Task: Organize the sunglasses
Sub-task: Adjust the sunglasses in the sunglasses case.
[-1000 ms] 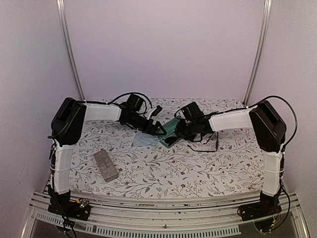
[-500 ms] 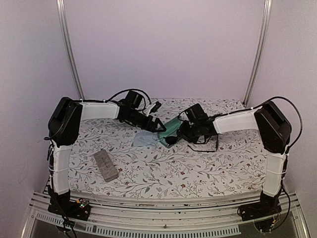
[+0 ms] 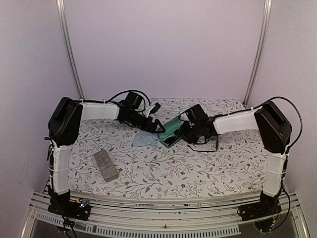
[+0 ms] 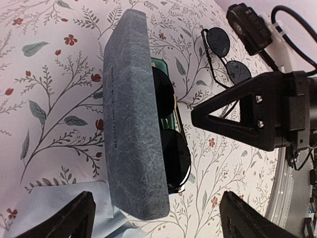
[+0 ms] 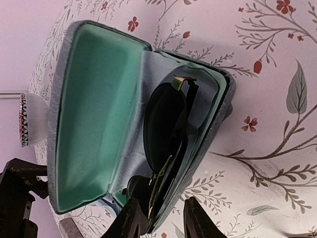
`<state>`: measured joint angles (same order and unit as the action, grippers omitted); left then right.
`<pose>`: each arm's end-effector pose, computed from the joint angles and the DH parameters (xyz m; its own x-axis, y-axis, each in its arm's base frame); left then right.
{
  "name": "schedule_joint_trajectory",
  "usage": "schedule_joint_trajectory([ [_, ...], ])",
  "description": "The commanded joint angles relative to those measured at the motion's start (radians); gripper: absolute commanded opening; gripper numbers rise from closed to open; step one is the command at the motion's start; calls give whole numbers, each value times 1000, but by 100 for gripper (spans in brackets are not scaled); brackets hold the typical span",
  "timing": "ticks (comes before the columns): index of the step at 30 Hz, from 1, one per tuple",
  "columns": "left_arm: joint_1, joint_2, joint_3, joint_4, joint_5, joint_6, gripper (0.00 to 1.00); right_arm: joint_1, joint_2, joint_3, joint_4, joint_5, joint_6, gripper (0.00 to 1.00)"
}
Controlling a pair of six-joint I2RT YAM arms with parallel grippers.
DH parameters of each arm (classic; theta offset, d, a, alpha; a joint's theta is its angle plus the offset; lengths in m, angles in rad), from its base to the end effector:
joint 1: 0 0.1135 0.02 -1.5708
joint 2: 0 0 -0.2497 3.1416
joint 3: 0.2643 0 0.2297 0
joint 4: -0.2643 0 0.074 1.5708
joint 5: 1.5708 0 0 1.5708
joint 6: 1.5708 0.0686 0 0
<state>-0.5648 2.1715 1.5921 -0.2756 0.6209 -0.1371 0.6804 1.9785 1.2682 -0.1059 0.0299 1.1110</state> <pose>0.3712 -0.2824 0.1504 -0.7350 0.3341 -0.5901 0.6636 0.5334 -0.5246 0.3308 0.2651 0.1398 -0.8006 0.5044 -0.3235 0.2355 0.7612 0.6042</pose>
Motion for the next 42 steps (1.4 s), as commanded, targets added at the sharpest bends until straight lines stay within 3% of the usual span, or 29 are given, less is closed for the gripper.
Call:
schedule_joint_trajectory([
  [1, -6, -31, -19, -1, -4, -9, 89, -4, 51, 25, 60, -30, 0, 30],
  [9, -7, -49, -45, -1, -7, -18, 89, -4, 65, 10, 123, -19, 33, 20],
  [34, -7, -111, -111, 7, -26, -32, 88, -5, 80, 22, 71, -17, 74, 21],
  [42, -7, -113, -120, 10, -24, -33, 87, -5, 43, -27, 175, -27, 49, 22],
])
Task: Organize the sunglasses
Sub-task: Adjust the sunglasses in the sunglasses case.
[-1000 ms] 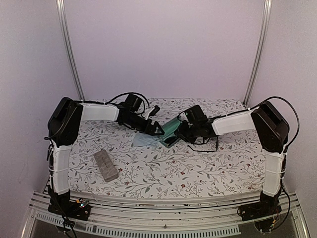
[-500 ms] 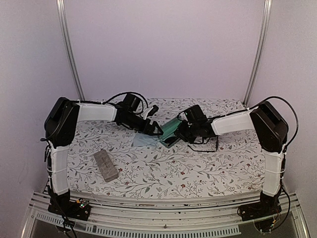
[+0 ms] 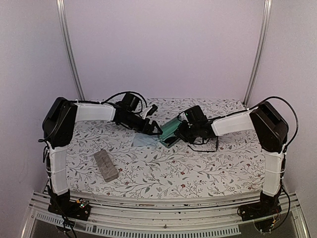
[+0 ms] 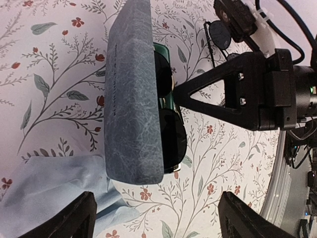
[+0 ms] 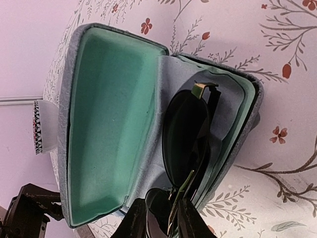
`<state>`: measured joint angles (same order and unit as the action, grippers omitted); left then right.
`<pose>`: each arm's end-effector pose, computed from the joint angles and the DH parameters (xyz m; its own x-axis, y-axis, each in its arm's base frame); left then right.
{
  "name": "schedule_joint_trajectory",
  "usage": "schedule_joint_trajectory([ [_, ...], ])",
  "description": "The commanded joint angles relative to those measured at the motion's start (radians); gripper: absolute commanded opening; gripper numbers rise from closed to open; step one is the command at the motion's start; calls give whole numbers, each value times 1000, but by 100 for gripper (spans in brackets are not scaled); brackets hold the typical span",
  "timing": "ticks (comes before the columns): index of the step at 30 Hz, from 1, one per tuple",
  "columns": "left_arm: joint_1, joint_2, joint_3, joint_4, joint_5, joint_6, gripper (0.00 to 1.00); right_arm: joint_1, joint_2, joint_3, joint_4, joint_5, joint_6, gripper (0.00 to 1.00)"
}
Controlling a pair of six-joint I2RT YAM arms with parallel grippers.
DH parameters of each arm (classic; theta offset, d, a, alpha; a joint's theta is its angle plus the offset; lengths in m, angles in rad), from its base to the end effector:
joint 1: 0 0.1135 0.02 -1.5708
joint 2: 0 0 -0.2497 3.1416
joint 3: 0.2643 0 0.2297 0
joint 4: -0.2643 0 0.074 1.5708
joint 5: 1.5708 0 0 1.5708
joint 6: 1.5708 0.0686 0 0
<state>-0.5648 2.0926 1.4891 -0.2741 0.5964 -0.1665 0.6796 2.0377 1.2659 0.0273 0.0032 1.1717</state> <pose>0.3549 -0.2705 0.1530 -0.7644 0.3220 -0.5586 0.6280 0.5680 -0.5320 0.3408 0.2751 0.1282 -0.7822 0.5526 -0.2878 0.2421 0.6952 0.6768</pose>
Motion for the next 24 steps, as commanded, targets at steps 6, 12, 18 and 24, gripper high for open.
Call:
schedule_joint_trajectory([
  [6, -7, -39, -32, 13, -4, -3, 87, -5, -87, -125, 150, 30, -22, 10],
  [12, -6, -37, -40, 20, -3, -4, 87, -5, -96, -154, 160, 13, -12, 20],
  [18, -4, -34, -41, 23, 2, -5, 87, -5, -58, -133, 178, -17, -11, 31],
  [24, 0, -34, -41, 22, 2, -4, 86, -5, -14, -86, 157, -30, 1, 29],
])
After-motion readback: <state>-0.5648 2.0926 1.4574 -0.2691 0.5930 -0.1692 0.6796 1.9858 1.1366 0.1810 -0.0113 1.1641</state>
